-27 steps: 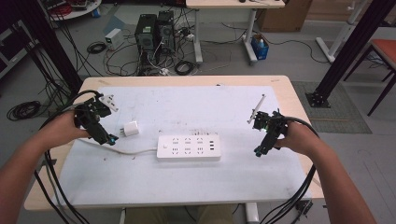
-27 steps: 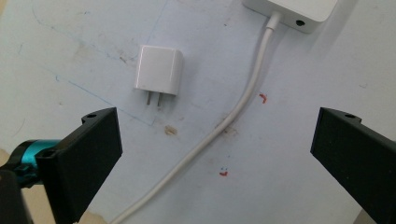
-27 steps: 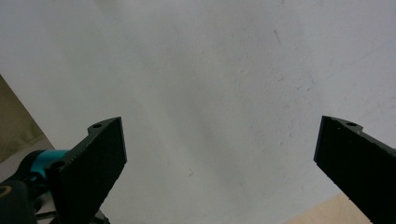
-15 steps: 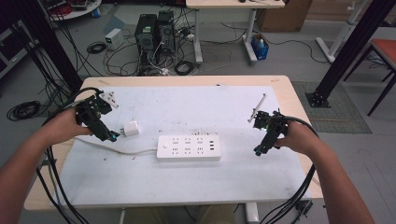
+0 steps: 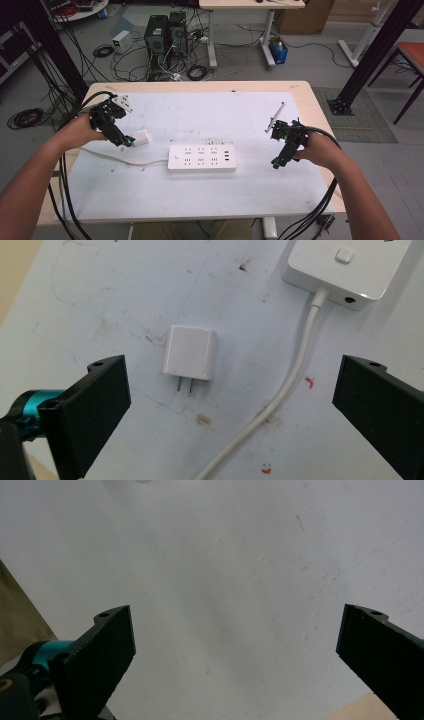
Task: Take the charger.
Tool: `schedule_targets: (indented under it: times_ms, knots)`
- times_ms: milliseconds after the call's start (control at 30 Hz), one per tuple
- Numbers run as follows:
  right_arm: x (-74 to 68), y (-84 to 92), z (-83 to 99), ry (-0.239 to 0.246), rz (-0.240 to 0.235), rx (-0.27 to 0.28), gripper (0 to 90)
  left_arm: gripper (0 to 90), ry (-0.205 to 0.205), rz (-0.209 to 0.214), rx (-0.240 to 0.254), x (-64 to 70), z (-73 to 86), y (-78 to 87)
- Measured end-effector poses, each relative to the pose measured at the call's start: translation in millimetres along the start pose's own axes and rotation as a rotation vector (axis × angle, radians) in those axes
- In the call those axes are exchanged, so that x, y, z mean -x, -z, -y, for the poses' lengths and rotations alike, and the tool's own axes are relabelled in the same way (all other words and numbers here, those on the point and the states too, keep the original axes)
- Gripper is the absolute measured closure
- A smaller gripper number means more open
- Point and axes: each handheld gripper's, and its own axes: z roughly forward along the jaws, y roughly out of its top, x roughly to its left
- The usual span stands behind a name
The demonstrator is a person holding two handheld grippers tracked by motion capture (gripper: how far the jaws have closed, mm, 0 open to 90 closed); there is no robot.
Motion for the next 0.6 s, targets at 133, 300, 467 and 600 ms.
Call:
schedule_targets:
  times_ms: [133,300,467,600]
  knots:
    - [1.8,0.8,1.4,-0.013,0.0,0.006,1.5,1.9,0.011,0.031,-0.024,-12.8,0.5,-22.8]
    - [3.4,1.0,3.0,-0.02,0.001,0.005,1.5,1.9,0.0,0.042,-0.065,-21.0,0.0,-45.6]
    - [2.6,2.7,5.4,-0.025,-0.001,0.011,1.5,1.9,0.022,0.045,-0.109,-28.0,1.3,-76.0]
    - [2.1,3.4,5.8,-0.026,-0.002,0.011,1.5,1.9,0.028,0.047,-0.115,-33.2,2.3,-84.4]
